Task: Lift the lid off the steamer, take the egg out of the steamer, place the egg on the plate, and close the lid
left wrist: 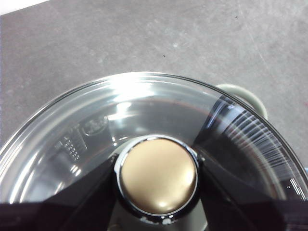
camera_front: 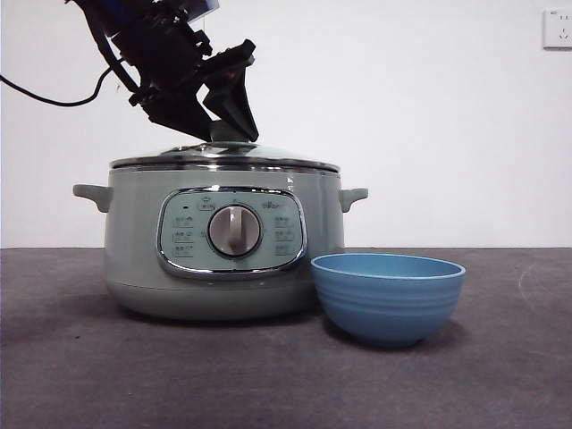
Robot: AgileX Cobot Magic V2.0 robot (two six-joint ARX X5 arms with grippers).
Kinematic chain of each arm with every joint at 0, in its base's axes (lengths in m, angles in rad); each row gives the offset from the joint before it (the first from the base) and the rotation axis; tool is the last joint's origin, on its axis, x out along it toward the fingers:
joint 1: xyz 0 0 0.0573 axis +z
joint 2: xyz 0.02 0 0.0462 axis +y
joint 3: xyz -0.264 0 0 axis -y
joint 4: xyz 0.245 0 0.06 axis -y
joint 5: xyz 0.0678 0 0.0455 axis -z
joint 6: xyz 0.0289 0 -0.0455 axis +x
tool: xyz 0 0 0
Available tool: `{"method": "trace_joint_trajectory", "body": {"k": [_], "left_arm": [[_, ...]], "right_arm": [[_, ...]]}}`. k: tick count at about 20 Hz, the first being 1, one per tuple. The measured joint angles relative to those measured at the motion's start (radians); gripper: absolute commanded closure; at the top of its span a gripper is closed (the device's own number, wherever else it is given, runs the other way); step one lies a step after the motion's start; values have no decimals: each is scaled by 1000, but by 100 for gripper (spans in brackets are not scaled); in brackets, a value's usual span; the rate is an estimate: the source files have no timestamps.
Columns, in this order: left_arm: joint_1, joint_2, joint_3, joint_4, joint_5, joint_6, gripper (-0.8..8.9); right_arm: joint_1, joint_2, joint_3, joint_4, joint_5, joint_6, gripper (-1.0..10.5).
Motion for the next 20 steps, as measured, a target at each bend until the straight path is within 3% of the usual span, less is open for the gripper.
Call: {"method": "trace_joint_trajectory", "body": {"k": [5, 13, 18, 20], "left_arm": [[0, -30, 83, -45, -1, 0, 822], [0, -332, 98, -259, -18, 0, 822], [0, -581, 98, -421, -93, 0, 822], [0, -662, 99, -485, -127, 0, 822]], "right_arm": [[0, 0, 0, 0, 0, 0, 348], [11, 52, 0, 167, -2, 77, 348], [133, 166, 0, 346, 10, 167, 348], [210, 227, 0, 446, 54, 207, 348]]}}
